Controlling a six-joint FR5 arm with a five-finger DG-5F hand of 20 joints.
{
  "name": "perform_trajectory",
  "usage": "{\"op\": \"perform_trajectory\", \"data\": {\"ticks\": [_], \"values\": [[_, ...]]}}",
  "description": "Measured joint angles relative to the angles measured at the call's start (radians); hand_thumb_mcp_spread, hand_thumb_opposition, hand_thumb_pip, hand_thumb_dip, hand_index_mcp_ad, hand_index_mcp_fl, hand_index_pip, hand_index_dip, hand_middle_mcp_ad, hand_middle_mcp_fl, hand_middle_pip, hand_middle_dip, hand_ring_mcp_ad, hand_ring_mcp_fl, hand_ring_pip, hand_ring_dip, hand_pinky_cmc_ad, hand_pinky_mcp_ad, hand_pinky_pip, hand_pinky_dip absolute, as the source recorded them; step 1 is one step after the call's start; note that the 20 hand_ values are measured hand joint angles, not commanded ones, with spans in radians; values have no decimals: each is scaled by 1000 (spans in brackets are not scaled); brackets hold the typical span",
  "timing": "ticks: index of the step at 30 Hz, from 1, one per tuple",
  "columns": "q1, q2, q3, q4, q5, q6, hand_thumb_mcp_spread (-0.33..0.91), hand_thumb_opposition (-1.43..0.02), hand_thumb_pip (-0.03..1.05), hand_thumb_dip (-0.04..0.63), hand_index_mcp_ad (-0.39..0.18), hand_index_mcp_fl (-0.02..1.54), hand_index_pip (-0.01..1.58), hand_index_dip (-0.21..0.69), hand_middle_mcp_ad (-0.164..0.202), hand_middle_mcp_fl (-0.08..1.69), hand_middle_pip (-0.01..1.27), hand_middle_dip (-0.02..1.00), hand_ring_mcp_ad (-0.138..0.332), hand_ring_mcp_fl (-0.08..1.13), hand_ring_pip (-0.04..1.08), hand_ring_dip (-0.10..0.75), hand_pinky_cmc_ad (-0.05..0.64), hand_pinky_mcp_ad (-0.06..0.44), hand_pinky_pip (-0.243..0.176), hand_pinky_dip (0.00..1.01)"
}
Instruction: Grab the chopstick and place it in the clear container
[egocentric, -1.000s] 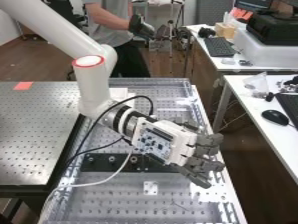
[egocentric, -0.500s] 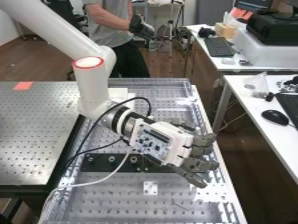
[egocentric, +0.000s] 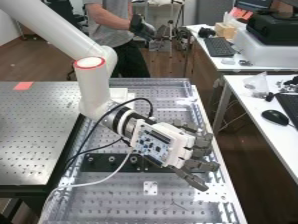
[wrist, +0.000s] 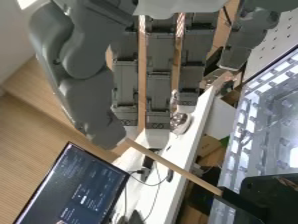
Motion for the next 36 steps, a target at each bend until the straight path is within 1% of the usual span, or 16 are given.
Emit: {"op": "perform_trajectory", "data": {"ticks": [7,10,16,25,28,29,30,31,33,35,36], "values": [[1,1,2,-9,-8,1,546,-866,604,305,-87,607,1056,21,28,824,475,656,68,545,80,489,243,265,-12,180],[1,1,0,-11,-10,5,545,-866,604,305,-86,607,1028,21,28,824,475,656,68,545,80,489,239,265,-12,180],[3,2,-3,-13,-9,8,545,-866,630,305,-86,604,1012,16,28,817,480,656,68,541,77,489,239,265,-12,180],[4,-2,6,-11,-3,-2,545,-866,632,305,-87,590,998,16,28,819,489,656,70,541,77,489,243,265,-12,180],[4,-6,12,-14,-3,-1,550,-878,616,305,-87,635,1000,16,28,836,499,656,68,548,80,489,239,265,-12,180],[4,-7,14,-14,-3,-1,546,-883,607,309,-87,651,1011,16,24,834,499,656,72,557,80,489,250,265,-12,180],[5,-8,17,-14,-1,-2,545,-904,595,309,-89,677,1051,16,28,833,497,656,68,571,80,489,244,265,-10,180],[5,-9,17,-14,0,-2,567,-923,581,305,-99,702,1089,21,24,834,501,656,68,576,80,489,253,265,-12,180],[5,-10,19,-12,3,-5,585,-972,546,295,-120,733,1134,17,28,888,506,656,68,579,84,489,260,265,-12,180],[5,-10,20,-11,8,-7,609,-990,543,284,-119,752,1131,19,28,984,571,653,68,602,80,489,264,265,-12,180],[5,-11,21,-10,11,-9,623,-988,543,284,-119,761,1133,23,26,984,571,653,68,618,87,489,262,265,-10,180]]}}
